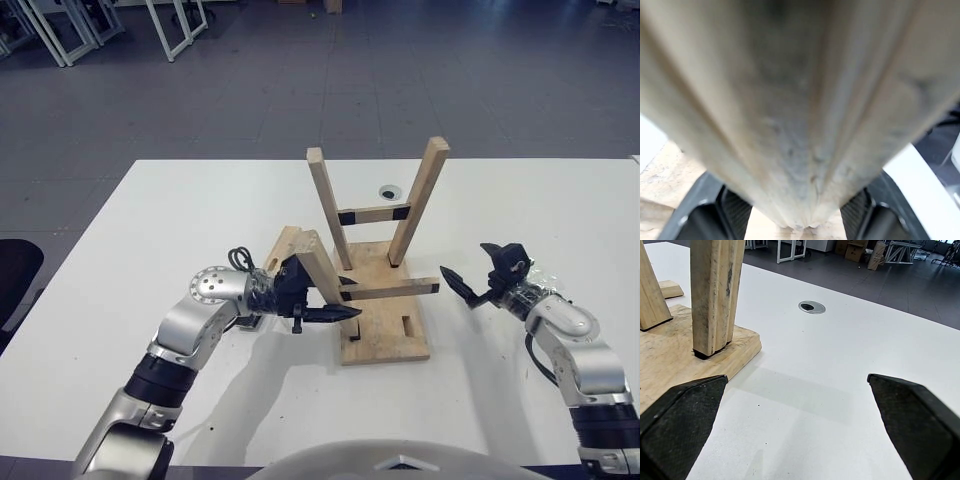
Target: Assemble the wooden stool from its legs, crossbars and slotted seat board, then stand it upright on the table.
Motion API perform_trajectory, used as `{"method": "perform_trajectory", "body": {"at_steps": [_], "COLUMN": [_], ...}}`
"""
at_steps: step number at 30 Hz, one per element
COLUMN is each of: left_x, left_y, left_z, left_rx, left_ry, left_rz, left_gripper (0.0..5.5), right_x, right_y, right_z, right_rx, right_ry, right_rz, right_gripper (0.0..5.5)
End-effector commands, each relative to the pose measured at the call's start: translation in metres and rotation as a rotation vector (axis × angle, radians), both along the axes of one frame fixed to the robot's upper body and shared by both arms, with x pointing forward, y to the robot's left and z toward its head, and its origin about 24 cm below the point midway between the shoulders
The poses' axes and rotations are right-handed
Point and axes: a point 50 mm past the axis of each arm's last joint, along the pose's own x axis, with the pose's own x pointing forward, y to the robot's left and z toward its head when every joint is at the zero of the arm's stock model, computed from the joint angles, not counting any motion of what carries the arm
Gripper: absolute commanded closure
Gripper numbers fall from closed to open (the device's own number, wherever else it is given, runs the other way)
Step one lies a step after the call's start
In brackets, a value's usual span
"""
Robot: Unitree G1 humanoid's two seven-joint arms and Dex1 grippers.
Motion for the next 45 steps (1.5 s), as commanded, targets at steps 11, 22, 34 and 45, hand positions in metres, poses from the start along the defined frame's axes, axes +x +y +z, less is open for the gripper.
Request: {"method": "perform_trajectory", "body": {"at_steps": [11, 22, 34, 45], "left_x": [-0.049, -0.032, 0.019, 0.016], "left_y": [0.036, 0.029, 0.007, 0.018], "left_z": [-0.110, -0.107, -0.035, -0.007], "left_rx": [0.602, 0.533, 0.320, 0.127], "left_ry": [0.095, -0.018, -0.300, -0.181], "left_rz": [0.357, 0.351, 0.282, 0.307], "left_gripper": [3.46, 3.46, 3.46, 1.46], "right_x": [0.001, 0.004, 0.004, 0.003], "right_y": [0.000, 0.002, 0.004, 0.003], "right_z": [-0.001, 0.001, -0.001, -0.003], "right_rx": [0.006, 0.039, 0.043, 0.045], "right_ry": [-0.015, -0.024, -0.022, -0.014], "right_rz": [-0.051, -0.080, -0.084, -0.091], "right_gripper": [0.35, 0.35, 0.35, 0.35]}}
